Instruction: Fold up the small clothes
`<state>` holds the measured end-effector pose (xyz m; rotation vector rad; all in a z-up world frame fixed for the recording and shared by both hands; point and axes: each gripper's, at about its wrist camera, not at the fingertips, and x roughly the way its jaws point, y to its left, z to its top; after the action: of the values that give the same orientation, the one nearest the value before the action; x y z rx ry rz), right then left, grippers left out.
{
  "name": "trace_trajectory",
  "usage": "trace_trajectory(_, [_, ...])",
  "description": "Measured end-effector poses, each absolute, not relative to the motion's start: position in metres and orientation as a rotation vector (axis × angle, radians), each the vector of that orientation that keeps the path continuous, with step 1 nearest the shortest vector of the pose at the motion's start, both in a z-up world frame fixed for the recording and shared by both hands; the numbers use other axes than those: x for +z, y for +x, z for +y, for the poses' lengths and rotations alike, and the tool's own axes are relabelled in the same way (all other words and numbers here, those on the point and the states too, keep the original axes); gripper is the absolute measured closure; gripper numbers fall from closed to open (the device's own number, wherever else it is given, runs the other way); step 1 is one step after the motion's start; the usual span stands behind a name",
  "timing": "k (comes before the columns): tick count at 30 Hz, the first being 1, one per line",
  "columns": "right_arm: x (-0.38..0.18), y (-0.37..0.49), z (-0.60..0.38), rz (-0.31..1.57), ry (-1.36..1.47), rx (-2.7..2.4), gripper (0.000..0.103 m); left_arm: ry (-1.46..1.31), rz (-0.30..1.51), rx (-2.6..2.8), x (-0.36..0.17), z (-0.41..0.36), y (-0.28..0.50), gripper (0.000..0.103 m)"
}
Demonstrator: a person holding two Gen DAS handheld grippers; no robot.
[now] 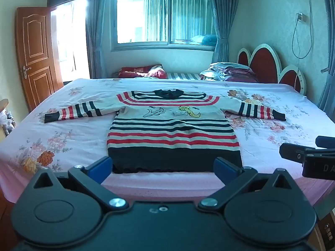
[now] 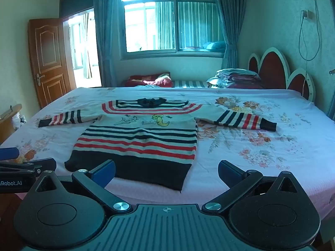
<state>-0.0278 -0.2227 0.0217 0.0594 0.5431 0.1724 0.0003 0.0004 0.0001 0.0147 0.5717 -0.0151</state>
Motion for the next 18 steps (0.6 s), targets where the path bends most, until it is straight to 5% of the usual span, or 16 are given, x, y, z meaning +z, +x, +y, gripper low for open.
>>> trace_trajectory(18, [0.0224, -0.0270, -0.2197, 0.534, 0.076, 0.172, 0.000, 0.028, 0.558, -0.010, 0.0006, -0.0016, -0.0005, 0.000])
